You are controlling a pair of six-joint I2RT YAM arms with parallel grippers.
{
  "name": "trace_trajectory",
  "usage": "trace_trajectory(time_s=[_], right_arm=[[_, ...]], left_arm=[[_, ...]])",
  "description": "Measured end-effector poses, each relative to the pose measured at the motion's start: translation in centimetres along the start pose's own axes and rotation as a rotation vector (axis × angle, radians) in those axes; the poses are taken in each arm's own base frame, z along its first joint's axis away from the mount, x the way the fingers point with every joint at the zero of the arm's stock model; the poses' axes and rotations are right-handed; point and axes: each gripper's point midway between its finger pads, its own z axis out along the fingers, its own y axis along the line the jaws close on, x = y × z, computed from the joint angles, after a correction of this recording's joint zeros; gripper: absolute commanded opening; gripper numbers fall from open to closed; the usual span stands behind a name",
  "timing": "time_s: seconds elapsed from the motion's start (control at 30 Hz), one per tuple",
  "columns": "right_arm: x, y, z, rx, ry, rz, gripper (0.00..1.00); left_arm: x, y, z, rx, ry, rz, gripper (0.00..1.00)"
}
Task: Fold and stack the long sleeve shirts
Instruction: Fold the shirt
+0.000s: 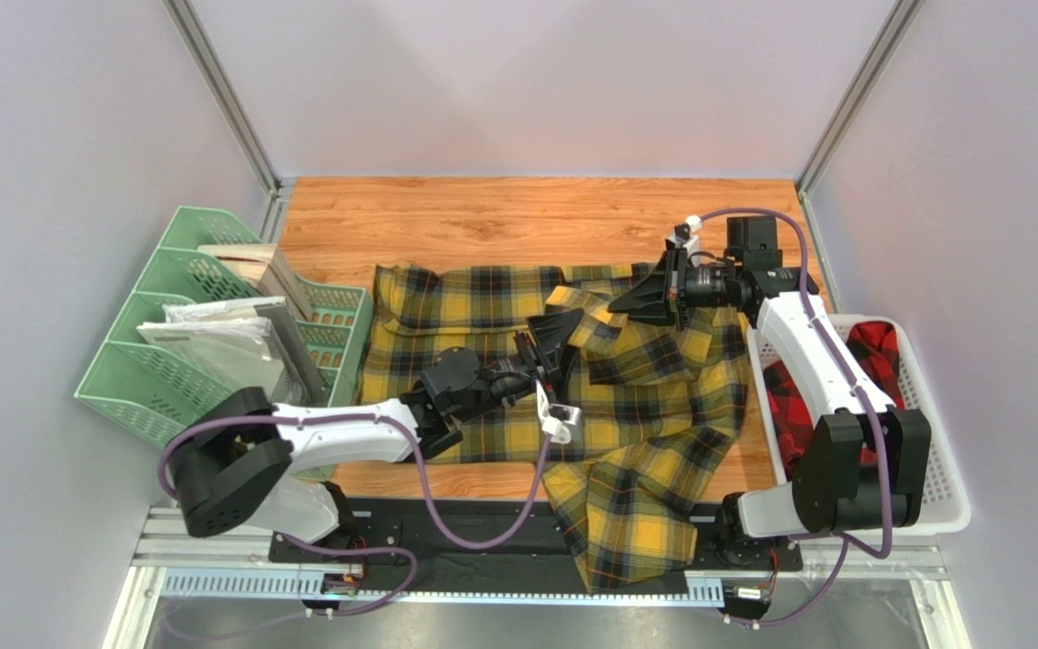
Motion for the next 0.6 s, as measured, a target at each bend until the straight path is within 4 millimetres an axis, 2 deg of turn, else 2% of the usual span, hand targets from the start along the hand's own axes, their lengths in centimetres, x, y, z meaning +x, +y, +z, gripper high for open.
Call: trace_trajectory(time_s=[0.03, 0.1, 0.13, 0.27, 0.33, 0.37, 0.47, 0.6], right_arm=[[0.0, 0.0, 0.0, 0.000, -0.001, 0.001, 0.00], [0.0, -0.1, 0.0, 0.001, 0.000, 0.004, 0.00], [0.1, -0.2, 0.0, 0.003, 0.001, 0.006, 0.00], [0.4, -0.8, 0.0, 0.013, 0.011, 0.016, 0.03], [0.7, -1.0, 0.0, 0.019, 0.014, 0.009, 0.21], [0.8, -1.0, -0.1, 0.022, 0.016, 0.002, 0.38], [1.6, -1.3, -0.6, 0.040, 0.022, -0.024, 0.64], [1.8, -0.5, -3.2, 0.108, -0.007, -0.195, 0.66]], left_arm=[[-0.4, 0.7, -0.2, -0.008, -0.012, 0.001, 0.28], [-1.1, 2.0, -0.7, -0.024, -0.029, -0.003, 0.15], [-1.4, 2.4, -0.9, -0.026, -0.036, -0.004, 0.02], [-1.7, 2.0, -1.0, 0.037, -0.032, -0.039, 0.00], [-1.6, 1.7, -0.8, 0.077, -0.019, -0.070, 0.00], [-1.6, 1.6, -0.8, 0.098, -0.013, -0.093, 0.00], [-1.9, 1.8, -1.0, 0.166, 0.000, -0.179, 0.00], [-3.3, 5.2, -2.3, 0.245, -0.037, -0.312, 0.00]])
